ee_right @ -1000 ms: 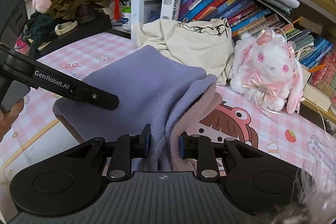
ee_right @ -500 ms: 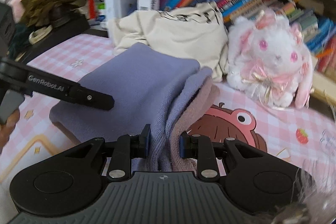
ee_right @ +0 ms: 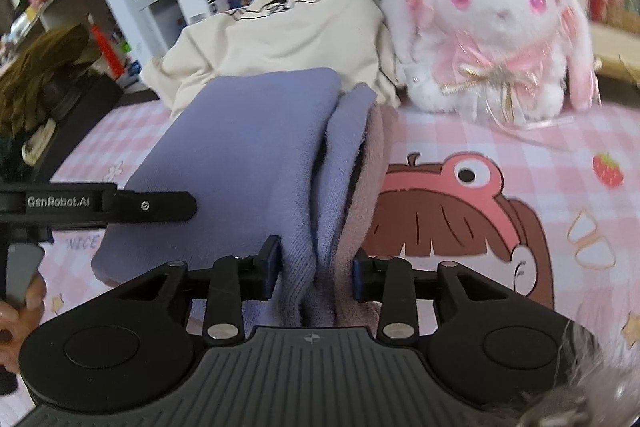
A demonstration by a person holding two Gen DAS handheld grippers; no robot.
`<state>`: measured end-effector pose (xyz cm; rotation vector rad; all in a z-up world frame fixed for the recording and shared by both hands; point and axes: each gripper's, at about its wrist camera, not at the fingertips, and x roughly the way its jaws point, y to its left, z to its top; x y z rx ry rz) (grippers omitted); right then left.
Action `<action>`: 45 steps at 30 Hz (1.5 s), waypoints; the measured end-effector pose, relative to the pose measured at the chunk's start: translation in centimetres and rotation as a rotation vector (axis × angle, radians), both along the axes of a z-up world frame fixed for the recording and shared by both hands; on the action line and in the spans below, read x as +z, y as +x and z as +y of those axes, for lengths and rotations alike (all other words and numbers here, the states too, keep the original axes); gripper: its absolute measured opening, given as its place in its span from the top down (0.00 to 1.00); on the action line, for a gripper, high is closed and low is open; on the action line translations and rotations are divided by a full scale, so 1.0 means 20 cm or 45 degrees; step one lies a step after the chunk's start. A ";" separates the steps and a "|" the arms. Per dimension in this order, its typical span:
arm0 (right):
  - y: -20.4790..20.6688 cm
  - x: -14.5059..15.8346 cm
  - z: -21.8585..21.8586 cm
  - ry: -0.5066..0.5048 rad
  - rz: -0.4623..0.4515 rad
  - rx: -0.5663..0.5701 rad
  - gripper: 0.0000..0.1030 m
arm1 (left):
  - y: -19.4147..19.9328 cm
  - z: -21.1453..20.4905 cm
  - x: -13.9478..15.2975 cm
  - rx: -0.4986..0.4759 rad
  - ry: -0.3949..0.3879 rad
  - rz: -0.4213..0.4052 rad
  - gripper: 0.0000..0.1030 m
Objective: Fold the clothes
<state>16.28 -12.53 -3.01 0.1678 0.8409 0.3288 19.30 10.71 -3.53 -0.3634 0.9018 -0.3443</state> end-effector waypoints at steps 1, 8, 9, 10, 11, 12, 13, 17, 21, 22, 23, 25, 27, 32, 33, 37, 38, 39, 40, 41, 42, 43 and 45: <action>0.00 0.00 -0.01 0.020 0.009 -0.011 0.62 | 0.00 0.00 0.00 0.005 0.002 0.003 0.44; -0.07 0.05 -0.03 0.003 -0.023 0.023 0.47 | -0.07 -0.03 0.06 0.043 0.090 -0.031 0.42; -0.09 0.07 -0.03 -0.006 -0.036 0.022 0.42 | -0.09 -0.03 0.07 0.052 0.101 -0.049 0.41; -0.11 0.08 -0.04 -0.015 -0.049 0.022 0.38 | -0.12 -0.02 0.09 0.060 0.111 -0.071 0.39; -0.13 0.09 -0.04 -0.023 -0.062 0.021 0.36 | -0.15 -0.02 0.11 0.070 0.117 -0.097 0.37; -0.15 0.10 -0.05 -0.033 -0.073 0.019 0.32 | -0.18 -0.02 0.13 0.079 0.119 -0.122 0.36; -0.17 0.11 -0.06 -0.047 -0.080 0.010 0.30 | -0.21 -0.03 0.15 0.087 0.123 -0.144 0.33; -0.26 0.13 -0.09 -0.088 -0.104 -0.025 0.21 | -0.34 -0.06 0.20 0.114 0.169 -0.215 0.24; -0.36 0.13 -0.13 -0.099 -0.121 -0.059 0.15 | -0.47 -0.12 0.21 0.100 0.257 -0.238 0.24; -0.38 0.13 -0.14 -0.102 -0.119 -0.066 0.15 | -0.49 -0.14 0.20 0.098 0.279 -0.236 0.24; -0.41 0.12 -0.15 -0.104 -0.117 -0.072 0.14 | -0.52 -0.15 0.20 0.103 0.287 -0.235 0.24; -0.45 0.12 -0.16 -0.123 -0.117 -0.086 0.11 | -0.57 -0.18 0.19 0.115 0.295 -0.236 0.24; -0.50 0.11 -0.17 -0.153 -0.128 -0.102 0.08 | -0.62 -0.19 0.19 0.136 0.292 -0.234 0.22; -0.59 0.09 -0.18 -0.206 -0.145 -0.122 0.06 | -0.73 -0.24 0.16 0.173 0.331 -0.251 0.20; -0.60 0.09 -0.18 -0.216 -0.147 -0.126 0.06 | -0.74 -0.24 0.15 0.182 0.333 -0.247 0.20; -0.67 0.07 -0.18 -0.255 -0.158 -0.140 0.05 | -0.80 -0.27 0.15 0.217 0.341 -0.243 0.19; -0.69 0.06 -0.18 -0.265 -0.163 -0.143 0.03 | -0.82 -0.28 0.15 0.224 0.359 -0.248 0.16; -0.70 0.06 -0.19 -0.277 -0.172 -0.144 0.02 | -0.83 -0.29 0.15 0.232 0.382 -0.254 0.14; -0.72 0.06 -0.20 -0.286 -0.181 -0.152 0.02 | -0.85 -0.30 0.15 0.240 0.408 -0.265 0.11; -0.73 0.06 -0.20 -0.291 -0.186 -0.160 0.02 | -0.86 -0.31 0.16 0.250 0.435 -0.278 0.09; -0.73 0.06 -0.21 -0.292 -0.187 -0.165 0.02 | -0.87 -0.32 0.16 0.252 0.455 -0.289 0.08; -0.74 0.06 -0.22 -0.290 -0.183 -0.168 0.02 | -0.89 -0.33 0.16 0.252 0.472 -0.300 0.08; -0.75 0.06 -0.24 -0.290 -0.174 -0.175 0.01 | -0.91 -0.34 0.17 0.246 0.485 -0.312 0.08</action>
